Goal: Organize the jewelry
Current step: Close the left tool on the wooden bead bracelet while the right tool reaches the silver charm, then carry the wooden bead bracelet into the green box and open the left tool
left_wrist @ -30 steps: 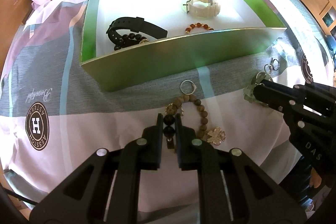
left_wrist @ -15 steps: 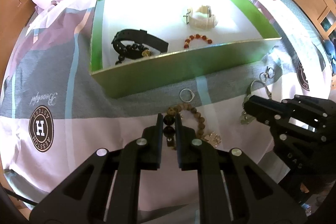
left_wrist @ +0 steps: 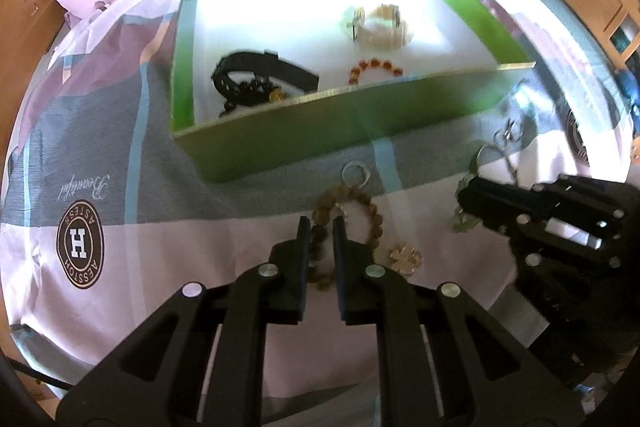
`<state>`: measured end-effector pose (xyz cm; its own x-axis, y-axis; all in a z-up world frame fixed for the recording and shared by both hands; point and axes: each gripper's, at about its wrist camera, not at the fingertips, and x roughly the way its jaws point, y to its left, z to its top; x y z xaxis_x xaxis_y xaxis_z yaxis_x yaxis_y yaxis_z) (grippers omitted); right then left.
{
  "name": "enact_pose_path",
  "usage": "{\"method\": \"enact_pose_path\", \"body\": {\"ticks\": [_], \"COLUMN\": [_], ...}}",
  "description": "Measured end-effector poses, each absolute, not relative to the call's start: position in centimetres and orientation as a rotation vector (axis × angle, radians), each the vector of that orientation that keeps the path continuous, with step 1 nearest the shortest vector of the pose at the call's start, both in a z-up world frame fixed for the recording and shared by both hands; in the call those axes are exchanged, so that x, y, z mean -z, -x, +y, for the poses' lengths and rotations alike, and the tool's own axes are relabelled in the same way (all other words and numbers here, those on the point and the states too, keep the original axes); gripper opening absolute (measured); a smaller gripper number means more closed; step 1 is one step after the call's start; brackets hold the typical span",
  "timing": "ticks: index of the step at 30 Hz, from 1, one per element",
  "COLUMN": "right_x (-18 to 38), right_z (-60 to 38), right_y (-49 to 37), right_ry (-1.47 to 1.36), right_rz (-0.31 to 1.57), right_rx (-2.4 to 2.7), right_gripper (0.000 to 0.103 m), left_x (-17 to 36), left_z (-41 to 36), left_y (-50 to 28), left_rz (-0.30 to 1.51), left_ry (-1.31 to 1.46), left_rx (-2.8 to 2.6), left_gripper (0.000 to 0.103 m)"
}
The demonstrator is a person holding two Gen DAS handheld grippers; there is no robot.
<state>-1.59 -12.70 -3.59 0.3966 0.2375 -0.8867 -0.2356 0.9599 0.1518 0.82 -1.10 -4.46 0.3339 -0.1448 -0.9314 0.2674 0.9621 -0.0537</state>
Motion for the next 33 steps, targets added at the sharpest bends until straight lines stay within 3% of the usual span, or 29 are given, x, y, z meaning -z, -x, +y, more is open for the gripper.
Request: {"method": "enact_pose_path", "body": {"ticks": [4, 8, 9, 12, 23, 33], "right_x": [3.6, 3.6, 3.6, 3.7, 2.2, -4.6], "right_z": [-12.8, -12.9, -12.9, -13.0, -14.3, -15.0], "right_y": [1.6, 1.6, 1.6, 1.6, 2.0, 1.2], "right_ry": [-0.005, -0.006, -0.006, -0.008, -0.025, -0.061], "right_rz": [1.126, 1.127, 1.126, 1.127, 1.094, 0.951], "right_rx": [-0.298, -0.299, -0.299, -0.297, -0.279, -0.315], "right_gripper": [0.008, 0.008, 0.008, 0.008, 0.008, 0.008], "left_x": [6.2, 7.4, 7.4, 7.1, 2.4, -6.3], "left_z": [-1.6, -1.9, -2.0, -2.0, -1.2, 2.2], "left_y": [-1.0, -1.2, -1.2, -1.2, -1.0, -2.4], "left_rz": [1.259, 1.291, 1.290, 1.277, 1.168, 1.036], "left_ry": [-0.160, -0.186, -0.187, -0.183, -0.059, 0.124], "left_rx": [0.255, 0.239, 0.238, 0.239, 0.329, 0.405], "left_gripper": [0.030, 0.032, 0.030, 0.012, 0.011, 0.011]}}
